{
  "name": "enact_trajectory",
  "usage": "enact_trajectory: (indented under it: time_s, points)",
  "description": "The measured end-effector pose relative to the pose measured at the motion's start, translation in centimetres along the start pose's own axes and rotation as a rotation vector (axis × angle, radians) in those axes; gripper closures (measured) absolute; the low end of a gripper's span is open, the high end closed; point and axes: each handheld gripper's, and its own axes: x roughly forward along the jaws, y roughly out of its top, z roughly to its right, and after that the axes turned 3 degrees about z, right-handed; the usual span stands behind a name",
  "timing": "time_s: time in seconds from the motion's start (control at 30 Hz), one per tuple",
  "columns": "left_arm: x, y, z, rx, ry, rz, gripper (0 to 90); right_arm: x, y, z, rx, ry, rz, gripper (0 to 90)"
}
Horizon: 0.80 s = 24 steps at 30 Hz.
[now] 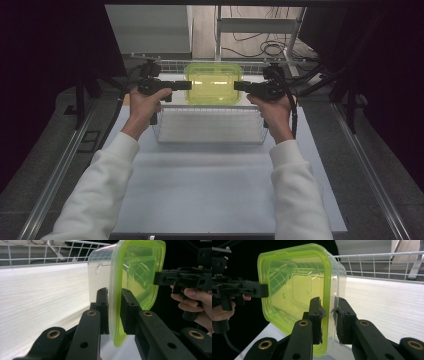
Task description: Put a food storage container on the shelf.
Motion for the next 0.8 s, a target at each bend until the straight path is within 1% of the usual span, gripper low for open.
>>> enact_trajectory:
  time_s: [0.1,0.13,0.2,0.27,0.33,0.4,0.43,0.53,0.6,0.63,0.73,0.8]
  points:
    - [0.4,0.3,-0.7,-0.032,0.004,-0.019,79.0,0.7,0.1,0.7,0.024,0.004,-0.012,75.9]
    - [0.5,0.3,-0.7,-0.04,0.01,-0.021,79.0,1.0,0.1,0.9,0.042,0.007,-0.019,75.9]
    - [0.8,0.4,-0.9,-0.051,0.028,-0.041,79.1,1.4,0.0,1.2,0.068,0.012,-0.028,75.9]
    - [1.0,0.4,-1.3,-0.058,0.041,-0.059,79.3,1.8,-0.2,1.4,0.082,0.006,-0.04,75.9]
    - [1.3,0.3,-1.6,-0.075,0.043,-0.069,79.4,2.2,-0.3,1.6,0.1,0.003,-0.054,75.9]
    - [1.4,0.4,-2.0,-0.102,0.03,-0.06,79.4,2.4,-0.3,1.9,0.116,0.003,-0.052,75.6]
    - [1.5,0.4,-2.3,-0.122,0.02,-0.055,79.3,2.5,-0.2,2.0,0.12,0.004,-0.05,75.5]
    - [1.8,0.7,-3.1,-0.192,-0.004,-0.057,78.6,2.8,-0.2,2.6,0.16,0.022,-0.039,74.9]
    - [2.0,0.9,-3.5,-0.219,0.001,-0.061,78.0,3.2,-0.3,3.1,0.192,0.031,-0.037,74.5]
    - [2.3,1.0,-3.7,-0.242,0.007,-0.058,77.7,3.3,-0.4,3.3,0.203,0.033,-0.034,74.2]
    - [2.8,1.2,-4.7,-0.296,-0.009,-0.055,75.6,4.0,-0.6,4.0,0.271,0.045,-0.008,73.3]
    - [3.0,1.3,-5.2,-0.325,-0.021,-0.056,74.9,4.2,-0.7,4.3,0.3,0.053,0.002,72.4]
